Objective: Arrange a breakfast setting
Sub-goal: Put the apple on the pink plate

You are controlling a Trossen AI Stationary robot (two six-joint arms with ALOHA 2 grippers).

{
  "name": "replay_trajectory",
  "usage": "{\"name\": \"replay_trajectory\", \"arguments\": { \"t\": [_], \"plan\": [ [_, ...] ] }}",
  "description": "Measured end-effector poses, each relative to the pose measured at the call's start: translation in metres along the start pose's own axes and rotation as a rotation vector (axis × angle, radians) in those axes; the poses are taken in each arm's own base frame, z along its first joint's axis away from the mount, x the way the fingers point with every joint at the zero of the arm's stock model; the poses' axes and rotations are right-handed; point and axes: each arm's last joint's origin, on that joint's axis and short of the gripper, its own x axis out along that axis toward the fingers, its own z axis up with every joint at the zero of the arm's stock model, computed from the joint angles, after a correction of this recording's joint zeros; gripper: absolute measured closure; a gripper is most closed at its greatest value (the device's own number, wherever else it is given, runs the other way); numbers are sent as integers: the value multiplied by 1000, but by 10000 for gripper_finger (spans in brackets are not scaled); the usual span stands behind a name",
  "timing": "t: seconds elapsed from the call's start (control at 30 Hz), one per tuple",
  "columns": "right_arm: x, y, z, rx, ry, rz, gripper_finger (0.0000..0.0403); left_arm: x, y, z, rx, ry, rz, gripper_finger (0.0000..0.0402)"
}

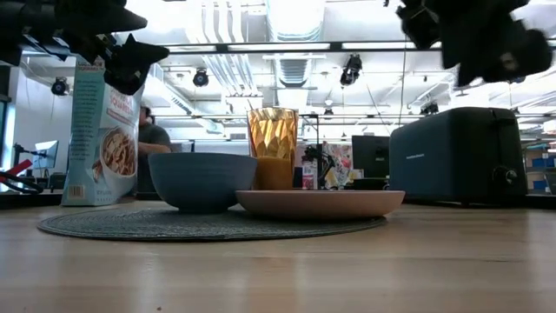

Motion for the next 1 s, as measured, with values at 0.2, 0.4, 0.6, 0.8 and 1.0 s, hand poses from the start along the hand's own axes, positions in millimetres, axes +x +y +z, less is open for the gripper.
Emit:
{"name": "replay_trajectory", "arguments": {
  "t": [0.2, 0.4, 0.6, 0.8, 1.0],
  "plan": [
    [9, 5, -40, 79, 109, -29, 275, 0, -5, 3, 94, -23, -99, 188],
    [9, 2, -71, 207, 309, -111, 240, -1, -6, 5, 113, -46, -123, 188],
    [5, -5, -96, 330, 383, -226, 232, -1, -6, 5, 114, -46, -124, 188],
    [2, -14, -116, 397, 408, -338, 232, -1, -6, 5, 118, -45, -123, 188],
    [15, -20, -135, 441, 471, -482, 232, -1, -6, 5, 118, -44, -124, 188]
  ]
}}
